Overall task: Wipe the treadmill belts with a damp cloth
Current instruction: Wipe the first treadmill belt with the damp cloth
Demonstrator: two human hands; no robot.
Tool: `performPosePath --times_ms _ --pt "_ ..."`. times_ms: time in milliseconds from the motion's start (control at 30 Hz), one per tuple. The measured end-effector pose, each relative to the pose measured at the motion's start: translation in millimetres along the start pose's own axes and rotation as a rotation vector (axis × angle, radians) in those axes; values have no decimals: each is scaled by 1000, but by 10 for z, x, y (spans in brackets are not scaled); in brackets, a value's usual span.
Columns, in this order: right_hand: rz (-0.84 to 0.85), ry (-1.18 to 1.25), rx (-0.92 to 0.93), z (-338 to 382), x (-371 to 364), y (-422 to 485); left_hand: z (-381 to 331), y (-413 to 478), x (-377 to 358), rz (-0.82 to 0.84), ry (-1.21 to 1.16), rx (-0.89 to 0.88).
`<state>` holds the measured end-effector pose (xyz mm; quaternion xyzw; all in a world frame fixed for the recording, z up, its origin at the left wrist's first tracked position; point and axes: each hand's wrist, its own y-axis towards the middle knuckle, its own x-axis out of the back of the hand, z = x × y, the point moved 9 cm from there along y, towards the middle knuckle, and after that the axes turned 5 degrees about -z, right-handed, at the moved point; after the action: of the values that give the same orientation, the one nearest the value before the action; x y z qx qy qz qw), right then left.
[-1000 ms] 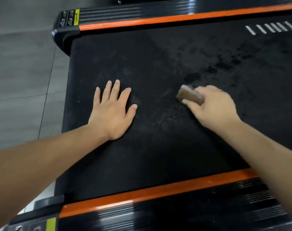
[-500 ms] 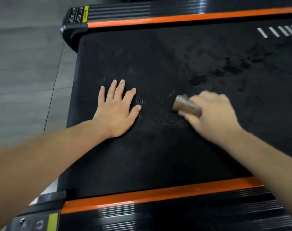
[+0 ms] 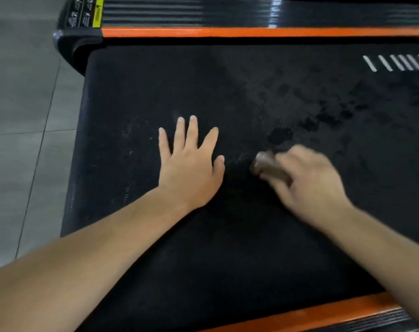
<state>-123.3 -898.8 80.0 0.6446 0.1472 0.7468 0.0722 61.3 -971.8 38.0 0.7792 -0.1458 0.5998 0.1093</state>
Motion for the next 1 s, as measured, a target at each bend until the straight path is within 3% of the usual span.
performPosePath --times_ms 100,167,267,433,600,767,900,1000 --pt "-70 2 -330 -803 49 365 -106 52 -57 6 5 86" --pt "-73 53 -188 -520 -6 303 -164 61 -75 -6 13 126" --pt "65 207 53 -77 -130 97 -183 35 -99 -34 70 122" --pt "-37 67 -218 -789 -135 759 -170 4 -92 -84 60 120" --pt "88 259 81 -208 -267 542 -170 8 -105 -95 82 128" --pt "-3 115 -159 -586 -265 1119 -168 15 -115 -90 96 140" --pt "114 257 145 9 -352 747 -165 12 -118 -106 110 137" --pt "36 132 4 -391 -339 1215 -175 26 -121 -98 104 138"
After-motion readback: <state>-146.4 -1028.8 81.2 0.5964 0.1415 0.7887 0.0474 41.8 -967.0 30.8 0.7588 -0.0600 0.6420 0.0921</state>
